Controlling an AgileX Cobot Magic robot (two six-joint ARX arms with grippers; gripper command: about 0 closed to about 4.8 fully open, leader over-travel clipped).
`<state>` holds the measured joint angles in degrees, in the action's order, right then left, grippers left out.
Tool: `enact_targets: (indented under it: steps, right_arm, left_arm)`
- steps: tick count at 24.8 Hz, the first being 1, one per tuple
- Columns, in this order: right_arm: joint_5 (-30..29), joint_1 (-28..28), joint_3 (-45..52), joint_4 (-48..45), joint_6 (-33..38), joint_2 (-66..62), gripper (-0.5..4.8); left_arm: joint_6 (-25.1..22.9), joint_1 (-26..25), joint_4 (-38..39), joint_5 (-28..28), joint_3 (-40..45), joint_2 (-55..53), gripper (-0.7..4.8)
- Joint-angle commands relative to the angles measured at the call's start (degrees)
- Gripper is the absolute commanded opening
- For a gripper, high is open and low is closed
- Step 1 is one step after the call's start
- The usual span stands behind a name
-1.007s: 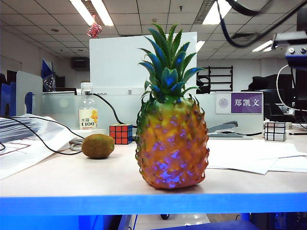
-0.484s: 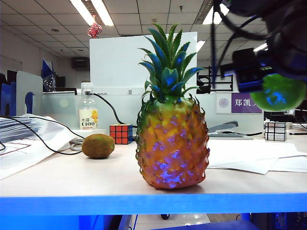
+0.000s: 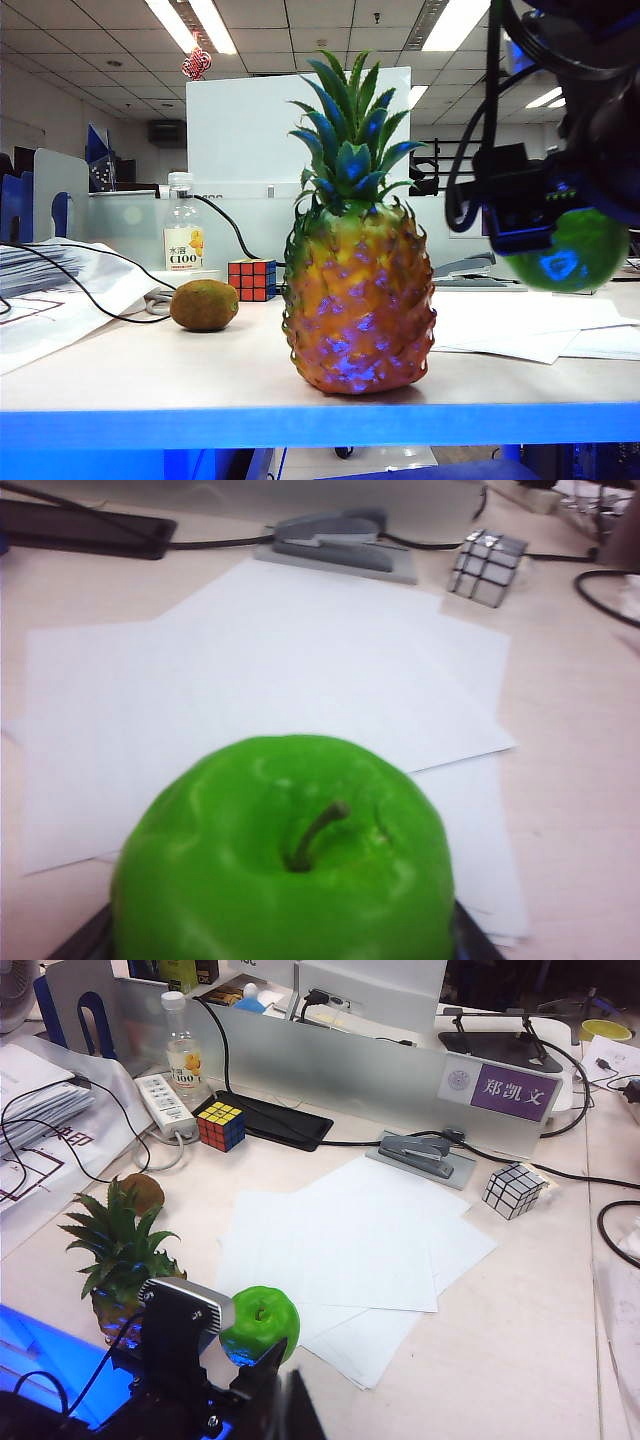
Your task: Arrange all the fruits from large to small from left to right in a row.
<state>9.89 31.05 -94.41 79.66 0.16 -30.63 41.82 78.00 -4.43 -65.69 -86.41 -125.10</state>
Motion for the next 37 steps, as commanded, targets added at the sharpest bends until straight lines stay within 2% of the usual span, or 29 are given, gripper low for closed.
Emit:
enact_targets:
  steps: [1,6,10,15,19,23,27,30,34,37]
  right_arm:
    - [-2.25,-0.02,-0.20,-0.44,-0.15,0.02,0.17]
    - [-2.32,-0.02,-0.59,-0.42,-0.11,0.35,0.17]
    - [-2.23,-0.02,-2.05,-0.44,-0.20,0.26,0.17]
    - [-1.84,0.04,-2.69,-0.50,-0.48,0.24,0.17]
    - [-0.90,0.04,-2.69,-0.57,-0.66,0.20,0.17]
    - [-0.90,0.04,-2.86,-0.59,-0.63,0.20,0.17]
    - [-0.92,0.04,-3.85,-0.81,-0.63,0.20,0.17]
    - [-0.92,0.04,-4.79,-1.01,-0.61,0.20,0.17]
    - [-0.92,0.04,-6.21,-1.16,-0.61,0.17,0.17]
    - [-0.92,0.04,-7.04,-1.25,-0.59,0.17,0.17]
  left_arm:
    - [3.08,-0.13,2.23,-2.84,-0.33,-0.81,-0.05]
    - [3.61,-0.20,2.71,-4.11,-0.33,-1.16,-0.05]
    - [1.40,-0.33,3.17,-3.04,-0.37,-1.14,-0.05]
    - [-0.11,-0.33,3.74,-0.28,-0.42,-0.98,-0.05]
    - [-2.58,-0.02,6.12,4.70,-0.79,0.50,-0.05]
    - [-2.62,0.26,7.48,4.79,-0.81,1.73,-0.05]
    - [-2.27,-0.17,10.60,8.76,-0.81,2.32,-0.05]
    - [1.77,-0.28,14.60,10.45,-0.83,2.32,-0.05]
    - [13.11,-0.87,21.99,15.74,-0.81,2.32,-0.05]
    - [15.10,-1.25,24.13,16.02,-0.81,2.23,-0.05]
